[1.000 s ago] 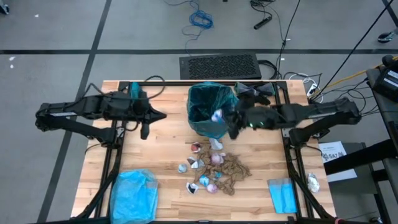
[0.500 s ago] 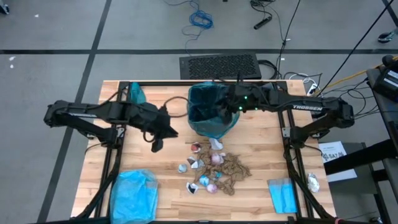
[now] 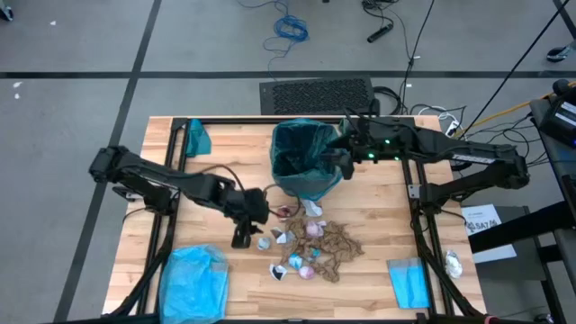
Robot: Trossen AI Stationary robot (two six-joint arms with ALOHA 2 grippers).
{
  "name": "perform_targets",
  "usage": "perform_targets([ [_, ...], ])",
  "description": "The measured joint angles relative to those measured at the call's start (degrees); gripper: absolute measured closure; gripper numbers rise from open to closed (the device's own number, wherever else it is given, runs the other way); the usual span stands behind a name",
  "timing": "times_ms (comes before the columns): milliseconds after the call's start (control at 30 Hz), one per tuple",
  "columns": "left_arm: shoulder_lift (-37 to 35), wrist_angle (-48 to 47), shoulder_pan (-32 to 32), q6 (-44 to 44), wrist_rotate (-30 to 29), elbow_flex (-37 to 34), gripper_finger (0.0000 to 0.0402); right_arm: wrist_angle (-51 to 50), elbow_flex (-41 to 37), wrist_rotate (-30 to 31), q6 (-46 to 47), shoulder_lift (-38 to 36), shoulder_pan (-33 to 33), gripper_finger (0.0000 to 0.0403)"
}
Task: Place trash/remove bag and relplace
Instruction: Put the blue plastic into the blue trash bag inside the black trash bin
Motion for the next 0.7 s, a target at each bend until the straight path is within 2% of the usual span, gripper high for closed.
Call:
perform_targets([
  [333,9.0,5.0,-4.5,-1.1,1.7,-1.6,0.0278,-11.5,0.0,13.0,6.9,-2.7,11.7,0.0216],
  [700,16.4,6.3,-4.8,-1.0,-3.8,-1.6,0.0278,-14.2,0.0,22.4,14.3,-2.7,20.2,0.0218],
])
